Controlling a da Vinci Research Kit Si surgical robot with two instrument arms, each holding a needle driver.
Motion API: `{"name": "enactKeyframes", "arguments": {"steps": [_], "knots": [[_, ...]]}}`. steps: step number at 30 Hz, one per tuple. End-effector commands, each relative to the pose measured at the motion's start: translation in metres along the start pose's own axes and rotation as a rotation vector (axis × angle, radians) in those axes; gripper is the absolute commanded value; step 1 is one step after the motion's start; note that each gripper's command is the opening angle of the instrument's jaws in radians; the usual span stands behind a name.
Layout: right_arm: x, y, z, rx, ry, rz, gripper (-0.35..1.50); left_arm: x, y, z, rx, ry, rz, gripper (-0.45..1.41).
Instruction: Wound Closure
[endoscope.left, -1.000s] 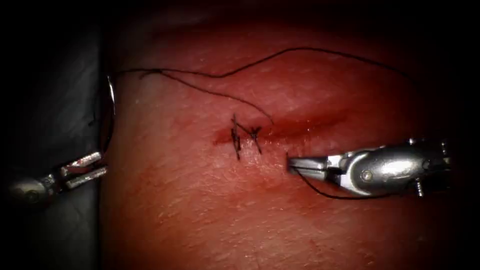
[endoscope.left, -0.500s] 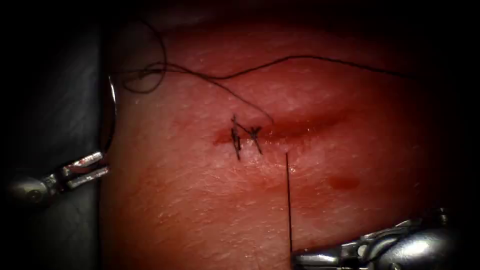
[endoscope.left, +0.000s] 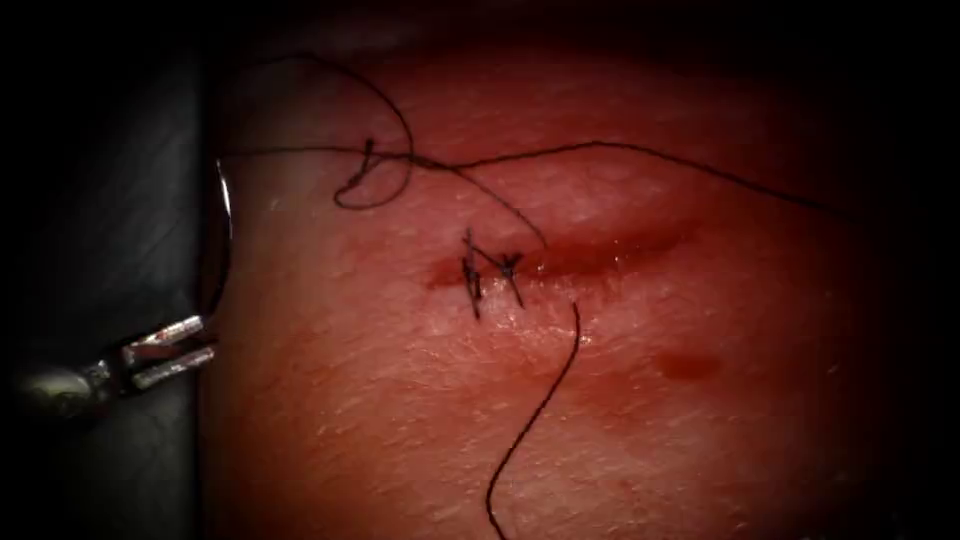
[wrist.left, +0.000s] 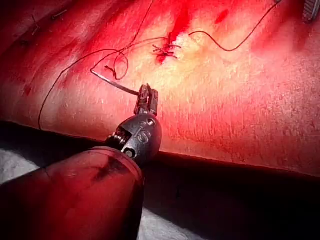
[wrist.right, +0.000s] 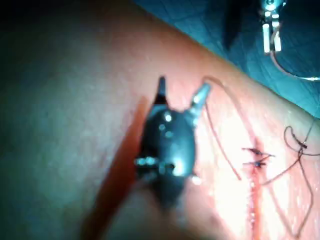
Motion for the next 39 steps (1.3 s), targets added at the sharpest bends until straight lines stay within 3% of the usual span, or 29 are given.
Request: {"name": "enactKeyframes", "arguments": {"steps": [1,4,11,26,27,29,30,36,39], "knots": [[-0.0022,0.0006,0.0005,-0.029,-0.023,-0.001,0.78,0.0003,0.0008,0.0003,-0.003,0.009,-0.004,-0.45],[-0.0067,0.003,0.0001,-0.08,-0.067,0.006,0.81,0.0033,0.0012,-0.0008,0.004,0.054,-0.005,-0.45],[-0.0124,0.006,-0.0003,-0.143,-0.083,0.011,0.76,0.0081,0.0009,-0.0023,0.024,0.137,0.017,-0.45],[-0.0159,0.0072,0.0044,-0.193,-0.115,-0.06,0.86,0.0083,0.0011,-0.0018,0.02,0.148,0.021,-0.45],[-0.016,0.0071,0.0043,-0.198,-0.122,-0.061,0.73,0.0082,0.0011,-0.0018,0.02,0.148,0.021,-0.45],[-0.0163,0.0067,0.004,-0.176,-0.139,-0.072,-0.2,0.0082,0.0011,-0.0018,0.02,0.149,0.021,-0.45],[-0.0164,0.0065,0.0038,-0.155,-0.152,-0.074,-0.35,0.0082,0.0011,-0.0018,0.019,0.149,0.021,-0.45],[-0.0156,0.0055,0.0022,-0.14,-0.163,-0.076,-0.35,0.008,0.001,-0.0015,0.018,0.151,0.02,-0.45],[-0.0134,0.004,0.0021,-0.14,-0.162,-0.078,-0.35,0.0077,0.0009,-0.0011,0.017,0.153,0.02,-0.45]]}}
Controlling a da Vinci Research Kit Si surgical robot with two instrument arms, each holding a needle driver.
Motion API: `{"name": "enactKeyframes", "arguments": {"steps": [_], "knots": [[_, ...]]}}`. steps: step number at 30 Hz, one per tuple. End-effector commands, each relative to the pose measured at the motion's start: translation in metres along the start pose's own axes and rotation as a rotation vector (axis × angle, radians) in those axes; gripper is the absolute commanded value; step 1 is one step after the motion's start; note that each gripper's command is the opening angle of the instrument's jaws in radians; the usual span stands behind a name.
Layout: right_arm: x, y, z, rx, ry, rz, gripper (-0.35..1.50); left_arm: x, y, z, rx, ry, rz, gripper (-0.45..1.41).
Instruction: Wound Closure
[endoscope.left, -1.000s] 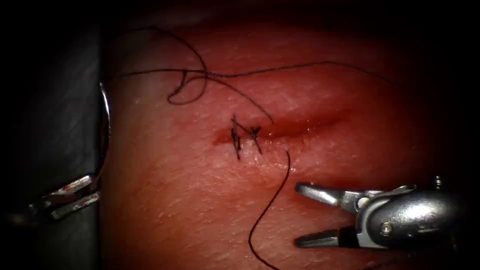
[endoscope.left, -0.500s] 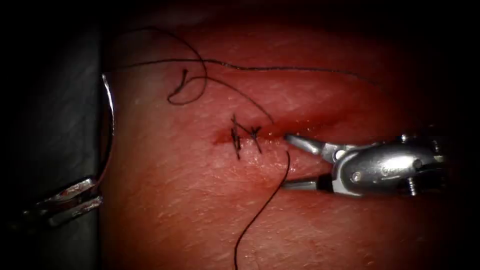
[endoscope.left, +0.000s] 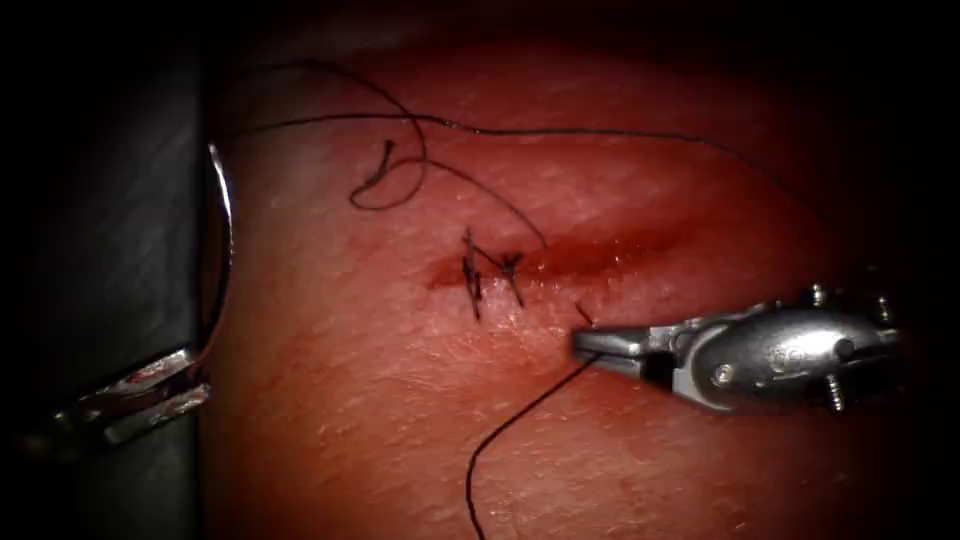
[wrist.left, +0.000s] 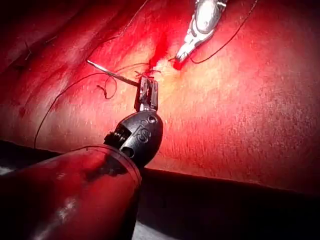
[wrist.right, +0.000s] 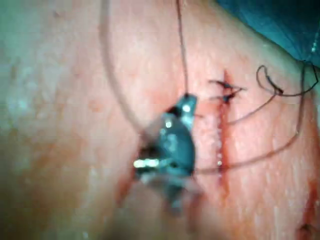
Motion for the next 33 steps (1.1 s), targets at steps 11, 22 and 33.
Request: {"name": "enactKeyframes", "arguments": {"steps": [11,22,33], "knots": [[0.0118,-0.0062,-0.0011,0.076,0.106,-0.02,-0.35,-0.0006,0.0006,0.0008,-0.002,0.002,-0.003,-0.45],[0.0188,-0.0088,-0.0023,0.177,0.173,-0.052,-0.35,-0.0007,0.0006,0.0009,-0.001,0.001,-0.003,-0.45],[0.0163,-0.0042,-0.0028,0.084,0.166,-0.008,1.23,-0.0005,0.0006,0.0008,-0.002,0.002,-0.003,-0.45]]}}
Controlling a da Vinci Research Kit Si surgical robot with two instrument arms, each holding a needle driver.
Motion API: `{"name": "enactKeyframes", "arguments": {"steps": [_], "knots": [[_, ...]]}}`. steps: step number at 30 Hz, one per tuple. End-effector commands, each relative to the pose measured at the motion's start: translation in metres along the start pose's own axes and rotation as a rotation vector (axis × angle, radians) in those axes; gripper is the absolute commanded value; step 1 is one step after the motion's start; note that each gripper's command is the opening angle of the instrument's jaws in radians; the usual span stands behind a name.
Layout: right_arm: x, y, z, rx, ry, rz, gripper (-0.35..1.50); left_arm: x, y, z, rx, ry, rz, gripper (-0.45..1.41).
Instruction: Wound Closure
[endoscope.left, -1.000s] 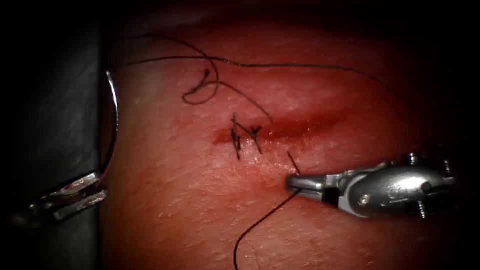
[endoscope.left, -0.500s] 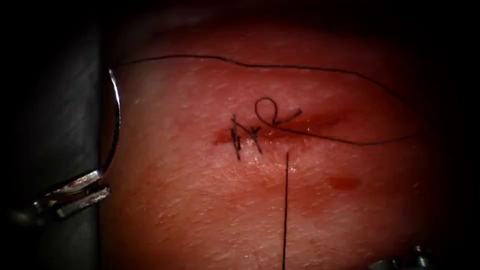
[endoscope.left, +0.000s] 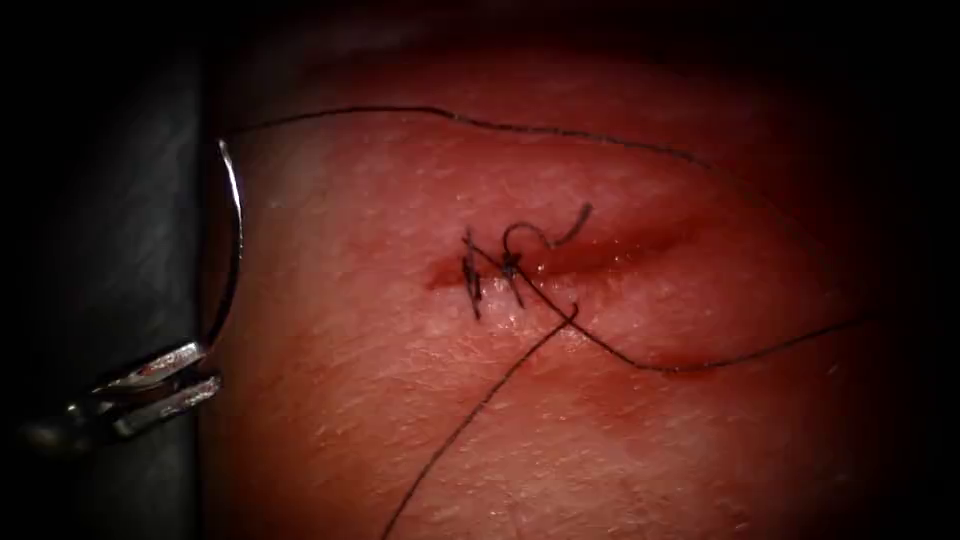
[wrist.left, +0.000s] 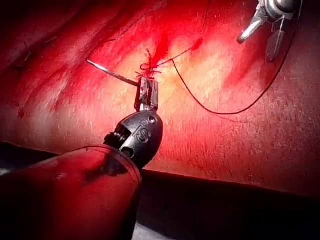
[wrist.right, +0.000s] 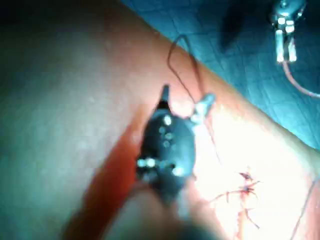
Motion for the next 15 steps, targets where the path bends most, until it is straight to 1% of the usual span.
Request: {"name": "enactKeyframes", "arguments": {"steps": [1,4,5,9,12,15], "knots": [[-0.0023,0.0002,0.0003,-0.016,-0.023,0.01,1.23,-0.0004,0.0006,0.0004,-0.001,0.001,-0.001,-0.45],[-0.0055,0.0013,-0.0003,-0.041,-0.063,0.009,1.2,-0.0004,0.0006,0.0004,-0.001,0.001,-0.001,-0.45],[-0.0069,0.0018,-0.0004,-0.053,-0.082,0.006,1.2,-0.0004,0.0006,0.0004,-0.001,0.001,-0.001,-0.45],[-0.011,0.0032,-0.0003,-0.082,-0.129,0.011,1.16,-0.0004,0.0006,0.0004,-0.001,0.001,-0.001,-0.45],[-0.0136,0.0043,-0.0001,-0.104,-0.163,0.021,1.13,-0.0004,0.0006,0.0004,-0.001,0.001,-0.001,-0.45],[-0.0152,0.0052,0.0006,-0.121,-0.188,0.013,1.13,-0.0004,0.0006,0.0004,-0.001,0.001,-0.001,-0.45]]}}
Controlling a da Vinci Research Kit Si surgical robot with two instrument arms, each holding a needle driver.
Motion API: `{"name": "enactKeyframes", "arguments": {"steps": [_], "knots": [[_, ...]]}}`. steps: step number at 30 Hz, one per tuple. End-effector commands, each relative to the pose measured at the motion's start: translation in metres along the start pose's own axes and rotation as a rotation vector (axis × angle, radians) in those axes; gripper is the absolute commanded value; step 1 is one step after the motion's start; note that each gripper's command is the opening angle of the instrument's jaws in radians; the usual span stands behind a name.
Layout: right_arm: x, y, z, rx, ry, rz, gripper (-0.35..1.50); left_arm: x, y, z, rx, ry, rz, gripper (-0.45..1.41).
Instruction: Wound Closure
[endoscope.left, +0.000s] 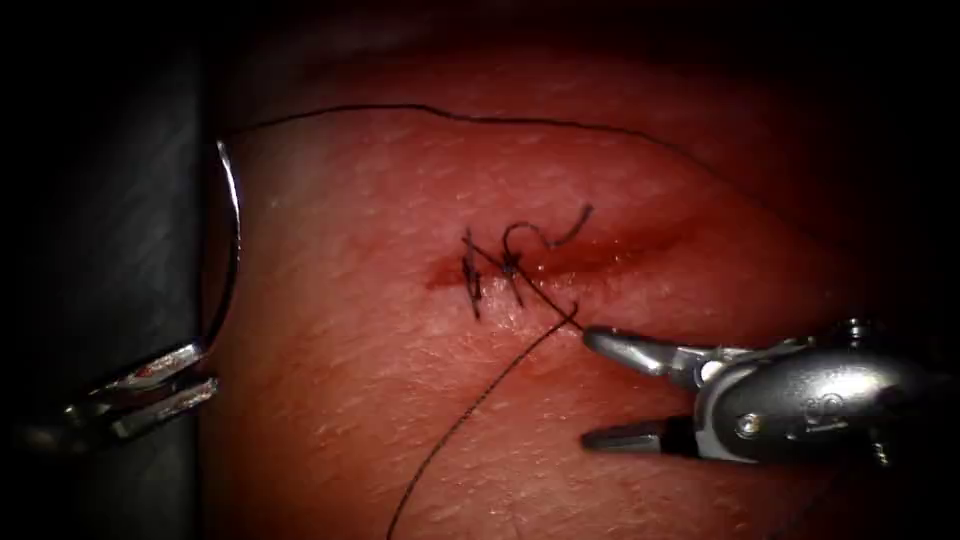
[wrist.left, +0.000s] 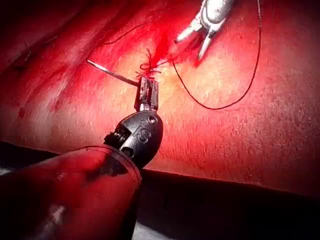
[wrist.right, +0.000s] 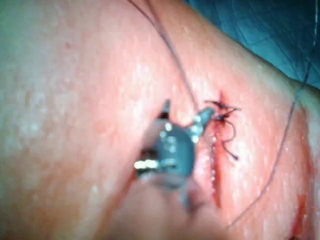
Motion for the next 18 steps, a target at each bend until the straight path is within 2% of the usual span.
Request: {"name": "enactKeyframes", "arguments": {"steps": [1,7,11,18], "knots": [[-0.0006,-0.0003,0.0015,-0.005,-0.005,-0.003,1.13,-0.0005,0.0006,0.0005,-0.001,0.001,-0.001,-0.45],[-0.0002,0.0,0.0035,-0.028,-0.022,-0.086,1.11,-0.0005,0.0007,0.0005,-0.001,0.001,-0.001,-0.45],[-0.0003,-0.0002,0.0048,-0.01,-0.103,-0.149,0.96,-0.0005,0.0007,0.0005,-0.001,0.001,-0.001,-0.45],[-0.0008,-0.0011,0.0063,0.016,-0.209,-0.207,0.88,-0.0005,0.0007,0.0003,-0.002,0.002,0.0,-0.45]]}}
